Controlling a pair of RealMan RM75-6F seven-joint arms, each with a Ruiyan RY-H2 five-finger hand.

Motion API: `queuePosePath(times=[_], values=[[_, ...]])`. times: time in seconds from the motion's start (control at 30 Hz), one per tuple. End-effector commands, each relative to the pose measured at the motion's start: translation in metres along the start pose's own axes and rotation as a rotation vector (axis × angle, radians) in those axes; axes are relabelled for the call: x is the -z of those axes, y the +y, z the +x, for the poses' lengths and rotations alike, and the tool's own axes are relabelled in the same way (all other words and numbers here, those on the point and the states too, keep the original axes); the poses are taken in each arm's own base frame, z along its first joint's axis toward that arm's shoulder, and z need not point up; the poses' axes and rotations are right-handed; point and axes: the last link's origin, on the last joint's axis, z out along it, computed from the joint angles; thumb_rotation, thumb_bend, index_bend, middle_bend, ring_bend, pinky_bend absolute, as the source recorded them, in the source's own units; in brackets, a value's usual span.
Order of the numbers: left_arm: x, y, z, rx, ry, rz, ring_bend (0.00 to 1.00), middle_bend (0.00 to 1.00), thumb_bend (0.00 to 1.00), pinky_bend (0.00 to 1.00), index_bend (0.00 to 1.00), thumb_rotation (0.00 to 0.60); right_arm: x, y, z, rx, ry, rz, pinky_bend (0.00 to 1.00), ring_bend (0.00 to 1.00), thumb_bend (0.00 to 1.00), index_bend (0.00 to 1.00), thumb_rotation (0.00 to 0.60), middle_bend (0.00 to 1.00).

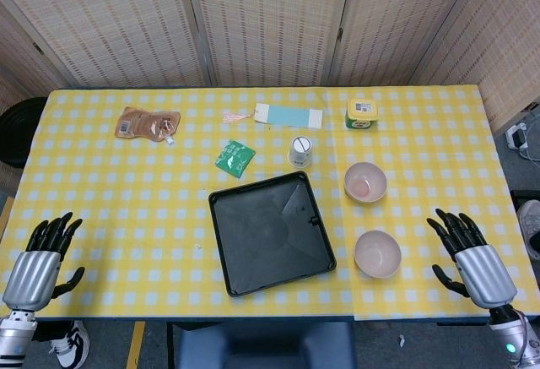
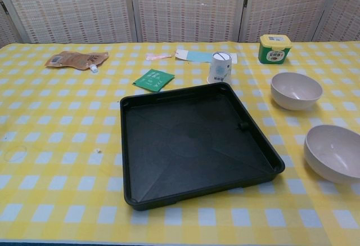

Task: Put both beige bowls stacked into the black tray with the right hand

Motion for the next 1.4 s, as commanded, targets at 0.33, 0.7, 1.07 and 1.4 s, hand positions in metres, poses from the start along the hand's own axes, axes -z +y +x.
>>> queuePosePath(times=[0.33,0.7,1.07,1.4], values=[[-0.002,0.003,0.003,0.018,0.015,-0.018,0.00,0.00,0.36,0.00,0.00,0.600,0.008,-0.002,0.002,0.002,0.008,0.004,0.00,0.00,0.38,0.00,0.600,0.00],[-0.002,0.003,0.003,0.024,0.011,-0.018,0.00,0.00,0.36,0.00,0.00,0.600,0.007,-0.011,-0.010,0.066,-0.056,0.128,0.00,0.00,0.38,0.26,0.600,0.00],[-0.003,0.003,0.002,0.020,0.003,-0.021,0.00,0.00,0.36,0.00,0.00,0.600,-0.002,-0.019,-0.033,0.070,-0.146,0.184,0.00,0.00,0.38,0.38,0.600,0.00],[-0.003,0.003,0.001,0.023,-0.001,-0.024,0.00,0.00,0.36,0.00,0.00,0.600,-0.014,-0.019,-0.053,0.082,-0.216,0.198,0.00,0.00,0.38,0.42,0.600,0.00]])
